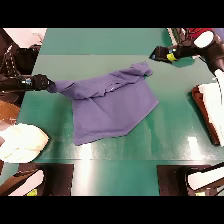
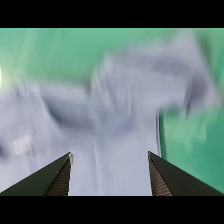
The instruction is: Fold the shirts.
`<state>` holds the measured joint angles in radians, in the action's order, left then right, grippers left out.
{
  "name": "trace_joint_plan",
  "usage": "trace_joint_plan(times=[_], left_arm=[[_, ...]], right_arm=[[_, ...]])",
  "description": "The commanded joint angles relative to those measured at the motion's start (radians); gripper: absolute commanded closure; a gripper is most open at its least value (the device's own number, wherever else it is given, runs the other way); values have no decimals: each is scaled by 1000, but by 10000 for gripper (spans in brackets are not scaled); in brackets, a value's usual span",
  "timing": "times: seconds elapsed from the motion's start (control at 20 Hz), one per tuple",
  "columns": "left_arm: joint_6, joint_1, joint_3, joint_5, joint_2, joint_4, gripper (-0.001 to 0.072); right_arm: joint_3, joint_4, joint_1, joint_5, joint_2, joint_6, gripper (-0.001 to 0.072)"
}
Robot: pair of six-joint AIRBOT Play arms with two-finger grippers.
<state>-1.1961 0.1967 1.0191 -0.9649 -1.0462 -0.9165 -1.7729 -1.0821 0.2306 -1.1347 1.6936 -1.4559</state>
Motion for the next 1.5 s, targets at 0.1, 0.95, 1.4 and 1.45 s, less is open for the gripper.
trace_joint_plan(times=[0.1,0.95,1.4,1.45], left_arm=[[0,0,-1,-10,-1,-100,686],[-5,0,15,-117,4,-141,686],[-38,-2,-196,-339,178,-107,687],[-38,-11,-262,-374,207,-57,687]], right_arm=[[399,10,-32,-185,-177,36,189],[875,171,173,259,-323,-35,697],[398,-97,-137,-47,-522,-63,698],[363,-98,-154,-66,-524,-62,698]])
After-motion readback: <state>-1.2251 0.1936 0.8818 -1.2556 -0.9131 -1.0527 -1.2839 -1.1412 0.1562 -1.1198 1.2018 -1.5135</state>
